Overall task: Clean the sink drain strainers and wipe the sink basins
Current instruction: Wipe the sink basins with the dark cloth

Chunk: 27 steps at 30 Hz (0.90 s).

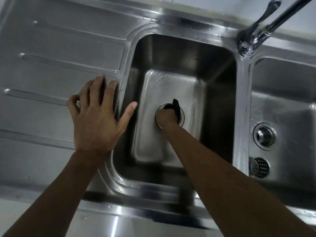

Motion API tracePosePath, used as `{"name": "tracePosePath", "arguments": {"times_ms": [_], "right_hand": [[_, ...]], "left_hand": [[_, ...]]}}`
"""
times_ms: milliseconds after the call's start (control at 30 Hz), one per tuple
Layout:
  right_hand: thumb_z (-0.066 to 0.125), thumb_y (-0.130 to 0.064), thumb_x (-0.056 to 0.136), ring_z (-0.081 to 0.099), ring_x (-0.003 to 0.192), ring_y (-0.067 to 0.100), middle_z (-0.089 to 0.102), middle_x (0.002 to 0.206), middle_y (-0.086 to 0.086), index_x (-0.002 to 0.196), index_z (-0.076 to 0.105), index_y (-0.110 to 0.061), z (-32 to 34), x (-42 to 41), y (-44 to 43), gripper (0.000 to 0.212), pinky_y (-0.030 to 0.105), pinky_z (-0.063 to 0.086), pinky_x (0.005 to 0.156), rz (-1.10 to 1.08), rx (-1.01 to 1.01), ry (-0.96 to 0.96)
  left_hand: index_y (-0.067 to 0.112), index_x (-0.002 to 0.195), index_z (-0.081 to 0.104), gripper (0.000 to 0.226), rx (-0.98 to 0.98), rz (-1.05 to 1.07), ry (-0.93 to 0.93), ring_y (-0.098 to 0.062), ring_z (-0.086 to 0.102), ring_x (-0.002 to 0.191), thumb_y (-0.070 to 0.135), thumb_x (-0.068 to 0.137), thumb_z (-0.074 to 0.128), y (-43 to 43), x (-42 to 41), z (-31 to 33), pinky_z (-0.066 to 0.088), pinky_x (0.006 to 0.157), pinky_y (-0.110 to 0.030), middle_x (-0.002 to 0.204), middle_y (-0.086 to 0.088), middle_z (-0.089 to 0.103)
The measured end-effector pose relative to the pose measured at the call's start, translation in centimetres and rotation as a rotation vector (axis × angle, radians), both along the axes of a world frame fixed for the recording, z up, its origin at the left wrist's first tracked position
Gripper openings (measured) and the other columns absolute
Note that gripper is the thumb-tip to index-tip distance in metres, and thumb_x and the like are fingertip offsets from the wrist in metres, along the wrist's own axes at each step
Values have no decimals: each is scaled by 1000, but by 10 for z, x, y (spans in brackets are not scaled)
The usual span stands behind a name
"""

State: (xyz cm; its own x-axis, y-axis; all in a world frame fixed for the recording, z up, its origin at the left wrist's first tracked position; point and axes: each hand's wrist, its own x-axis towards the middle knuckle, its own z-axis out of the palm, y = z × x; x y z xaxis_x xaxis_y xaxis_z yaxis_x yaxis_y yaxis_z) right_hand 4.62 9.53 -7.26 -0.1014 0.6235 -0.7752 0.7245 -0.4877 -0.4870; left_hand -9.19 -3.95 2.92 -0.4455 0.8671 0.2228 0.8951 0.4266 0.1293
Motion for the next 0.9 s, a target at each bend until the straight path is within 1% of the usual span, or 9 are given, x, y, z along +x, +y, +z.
{"name": "tracePosePath", "arguments": {"times_ms": [67, 167, 267, 333, 500, 633, 733, 800, 900], "right_hand": [[41, -16, 105, 62, 94, 15, 64, 112, 17, 131, 57, 0, -9, 18, -6, 34, 31, 42, 99, 413, 183, -242], [53, -18, 98, 62, 113, 37, 63, 125, 18, 129, 57, -4, 2, 47, 4, 34, 37, 46, 82, 1137, 365, -282], [48, -20, 99, 55, 125, 38, 59, 135, 15, 132, 59, -10, 12, 71, 34, 36, 43, 44, 105, 1662, 641, -337], [44, -18, 102, 41, 142, 34, 51, 148, 10, 137, 56, -14, 20, 77, 53, 37, 44, 36, 114, 1850, 746, -349], [44, -17, 104, 25, 152, 30, 25, 165, 8, 158, 26, -11, 26, 83, 52, 58, 48, 52, 99, 1539, 784, -355], [59, -15, 96, 15, 155, 31, 16, 168, 10, 161, 18, -13, 8, 76, 52, 77, 47, 39, 116, 1025, 689, -350], [46, -18, 103, 12, 156, 34, 13, 170, 7, 162, 20, -18, -16, 55, 54, 64, 48, 22, 124, 763, 770, -329], [36, -32, 108, 18, 155, 36, 17, 170, 5, 160, 29, -21, -29, 36, 50, 53, 51, 23, 123, 661, 853, -264], [29, -53, 106, 24, 152, 38, 23, 168, 5, 157, 33, -25, -41, -1, 34, 58, 50, 26, 122, 724, 923, -121]], "left_hand": [[22, 149, 46, 76, 5, 5, 0, -35, 36, 145, 77, 101, 26, 1, 0, 0, 26, 110, -54, 160, -11, 39], [21, 149, 47, 75, 18, 3, 34, -35, 39, 144, 76, 102, 27, 0, -1, -2, 25, 109, -51, 159, -11, 40], [21, 148, 47, 75, 17, 2, 35, -35, 40, 144, 76, 102, 28, 0, -1, -2, 26, 108, -52, 159, -11, 41], [21, 148, 48, 74, 24, 5, 39, -35, 41, 144, 76, 102, 29, 1, -1, -2, 27, 107, -52, 158, -11, 42], [21, 149, 47, 75, 19, 5, 24, -35, 37, 145, 76, 101, 29, 0, -3, -3, 25, 108, -50, 159, -11, 40], [19, 149, 48, 75, 11, 11, 15, -35, 38, 146, 75, 102, 33, 0, 0, 0, 27, 109, -53, 160, -12, 41], [19, 150, 48, 75, 3, 18, 30, -35, 39, 145, 74, 102, 32, 0, 1, 1, 27, 108, -52, 160, -13, 42], [20, 150, 47, 75, 2, 15, 28, -34, 38, 146, 75, 102, 30, 0, 0, 0, 26, 109, -52, 160, -12, 41], [21, 151, 47, 76, 5, 10, 38, -33, 38, 146, 76, 102, 30, 0, -2, -3, 26, 109, -51, 160, -11, 40]]}}
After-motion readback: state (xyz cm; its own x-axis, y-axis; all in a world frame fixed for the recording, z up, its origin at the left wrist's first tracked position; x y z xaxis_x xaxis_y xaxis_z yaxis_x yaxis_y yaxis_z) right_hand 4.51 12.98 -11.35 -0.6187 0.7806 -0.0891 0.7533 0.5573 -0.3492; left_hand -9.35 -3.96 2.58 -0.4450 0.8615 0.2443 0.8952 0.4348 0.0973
